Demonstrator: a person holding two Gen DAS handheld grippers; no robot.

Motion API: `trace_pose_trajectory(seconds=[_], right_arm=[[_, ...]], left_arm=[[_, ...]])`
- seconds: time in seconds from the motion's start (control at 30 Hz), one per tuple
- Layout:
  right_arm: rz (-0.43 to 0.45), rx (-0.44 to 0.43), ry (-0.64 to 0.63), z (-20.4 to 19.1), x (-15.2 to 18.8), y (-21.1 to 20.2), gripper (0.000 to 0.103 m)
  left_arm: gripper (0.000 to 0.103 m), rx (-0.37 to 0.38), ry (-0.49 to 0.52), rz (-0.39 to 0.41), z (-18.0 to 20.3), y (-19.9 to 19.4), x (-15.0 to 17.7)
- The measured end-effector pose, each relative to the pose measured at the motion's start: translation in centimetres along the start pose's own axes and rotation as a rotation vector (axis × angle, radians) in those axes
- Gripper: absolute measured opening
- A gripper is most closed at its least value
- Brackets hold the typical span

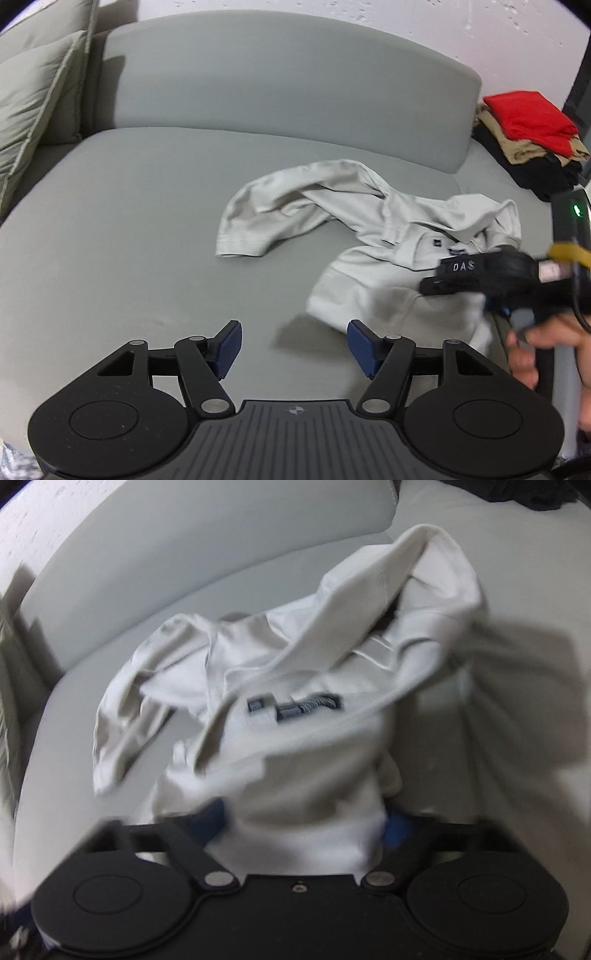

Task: Fold clothes
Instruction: 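Move both grippers down toward the crumpled white T-shirt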

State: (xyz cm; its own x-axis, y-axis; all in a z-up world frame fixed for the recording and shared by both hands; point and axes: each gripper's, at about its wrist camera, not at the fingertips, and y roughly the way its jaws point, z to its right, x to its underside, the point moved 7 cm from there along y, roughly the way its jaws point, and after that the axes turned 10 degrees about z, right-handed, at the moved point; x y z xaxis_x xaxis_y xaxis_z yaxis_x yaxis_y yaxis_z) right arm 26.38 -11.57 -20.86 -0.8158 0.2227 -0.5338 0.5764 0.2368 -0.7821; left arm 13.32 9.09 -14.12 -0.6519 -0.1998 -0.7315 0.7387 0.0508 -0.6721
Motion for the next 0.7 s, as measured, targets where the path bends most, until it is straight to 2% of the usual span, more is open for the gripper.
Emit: trace_pose_trajectory(seconds=[0.03, 0.1, 0.23, 0.3, 0.33, 0.4, 0.43, 0.47, 0.5, 0.53, 0.6, 0.7], right_arm=[[0.012, -0.042, 0.031, -0.8, -0.4, 0.1, 0.017], [0.066, -0.183, 0.135, -2.5, -1.8, -0.8, 0.016], [0.335, -0.559, 0.342, -5.6, -5.0, -7.3, 0.016], [0.473, -0.658, 0.361, -6.3, -4.9, -10.9, 0.016], [0.496, -0.666, 0.336, -6.6, -3.9, -12.0, 0.017], [0.437, -0.612, 0.231, -7.3, -0.6, -12.6, 0.036], [0.343, -0.571, 0.169, -7.5, 1.4, -12.2, 0.046], [0.227, -0.538, 0.103, -7.6, 3.6, -11.6, 0.061], [0.128, -0.510, 0.050, -7.4, 5.5, -11.3, 0.061], [0.078, -0.490, 0.028, -6.8, 6.8, -11.5, 0.062], [0.072, -0.440, 0.028, -4.9, 7.2, -12.7, 0.069], [0.128, -0.386, 0.084, -2.5, 4.7, -14.2, 0.071]], left_arm=[[0.063, -0.008, 0.001, 0.010, -0.3, -0.4, -0.1], [0.063, -0.023, 0.006, 0.041, -1.0, -1.3, -0.7], [0.063, -0.046, 0.015, 0.130, -2.1, -3.9, -2.1], [0.066, -0.064, 0.036, 0.177, -2.4, -5.5, -2.6], [0.067, -0.071, 0.046, 0.192, -2.7, -6.2, -2.6], [0.068, -0.087, 0.063, 0.209, -3.3, -7.4, -2.3], [0.068, -0.095, 0.069, 0.211, -3.6, -7.8, -2.1], [0.068, -0.096, 0.070, 0.202, -3.8, -8.1, -1.7], [0.068, -0.097, 0.070, 0.193, -4.0, -8.3, -1.3], [0.068, -0.094, 0.062, 0.177, -4.0, -8.2, -0.9], [0.068, -0.100, 0.040, 0.154, -4.1, -8.1, 0.0], [0.068, -0.072, 0.001, 0.127, -3.8, -7.6, 0.7]])
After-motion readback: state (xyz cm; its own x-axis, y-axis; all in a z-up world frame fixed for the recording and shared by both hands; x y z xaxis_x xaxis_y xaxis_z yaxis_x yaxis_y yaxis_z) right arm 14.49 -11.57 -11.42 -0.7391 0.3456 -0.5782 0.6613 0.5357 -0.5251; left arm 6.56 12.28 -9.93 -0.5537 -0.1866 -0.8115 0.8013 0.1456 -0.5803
